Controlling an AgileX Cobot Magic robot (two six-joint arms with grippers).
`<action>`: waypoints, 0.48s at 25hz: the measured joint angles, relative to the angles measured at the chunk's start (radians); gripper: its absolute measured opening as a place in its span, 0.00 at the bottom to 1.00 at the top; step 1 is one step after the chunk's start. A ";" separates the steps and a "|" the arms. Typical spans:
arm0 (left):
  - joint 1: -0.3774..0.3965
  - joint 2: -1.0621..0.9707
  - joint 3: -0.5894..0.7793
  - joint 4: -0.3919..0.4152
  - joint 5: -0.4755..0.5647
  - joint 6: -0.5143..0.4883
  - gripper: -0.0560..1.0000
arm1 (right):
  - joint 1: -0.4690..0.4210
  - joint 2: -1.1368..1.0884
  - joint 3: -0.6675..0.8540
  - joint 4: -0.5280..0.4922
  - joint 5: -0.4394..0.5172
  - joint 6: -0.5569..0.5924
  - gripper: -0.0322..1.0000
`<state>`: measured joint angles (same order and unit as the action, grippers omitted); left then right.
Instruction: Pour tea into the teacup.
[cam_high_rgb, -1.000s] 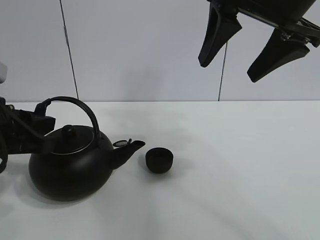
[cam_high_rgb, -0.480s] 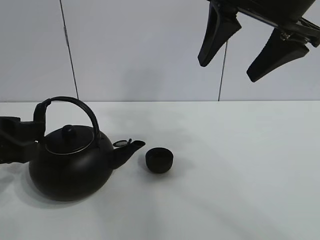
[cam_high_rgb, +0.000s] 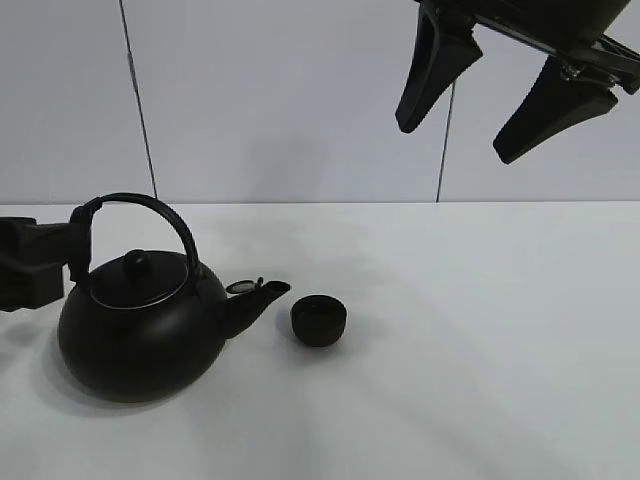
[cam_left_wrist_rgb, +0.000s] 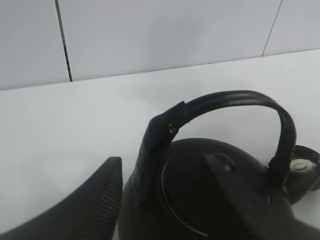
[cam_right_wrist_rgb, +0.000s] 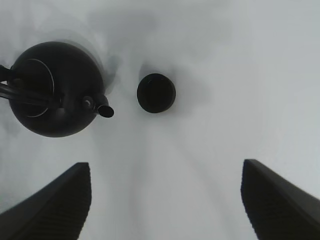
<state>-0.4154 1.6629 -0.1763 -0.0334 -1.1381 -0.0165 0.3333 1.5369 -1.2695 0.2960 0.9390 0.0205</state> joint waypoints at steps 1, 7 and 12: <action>0.000 -0.013 0.006 -0.001 -0.001 0.009 0.38 | 0.000 0.000 0.000 0.000 -0.001 0.000 0.58; 0.000 -0.121 0.027 -0.002 -0.001 0.030 0.38 | 0.000 0.000 0.000 0.000 -0.001 0.000 0.58; 0.000 -0.190 -0.032 -0.002 -0.001 0.031 0.38 | 0.000 0.000 0.000 0.000 -0.004 0.000 0.58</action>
<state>-0.4154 1.4733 -0.2087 -0.0357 -1.1395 0.0142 0.3333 1.5369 -1.2695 0.2960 0.9347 0.0205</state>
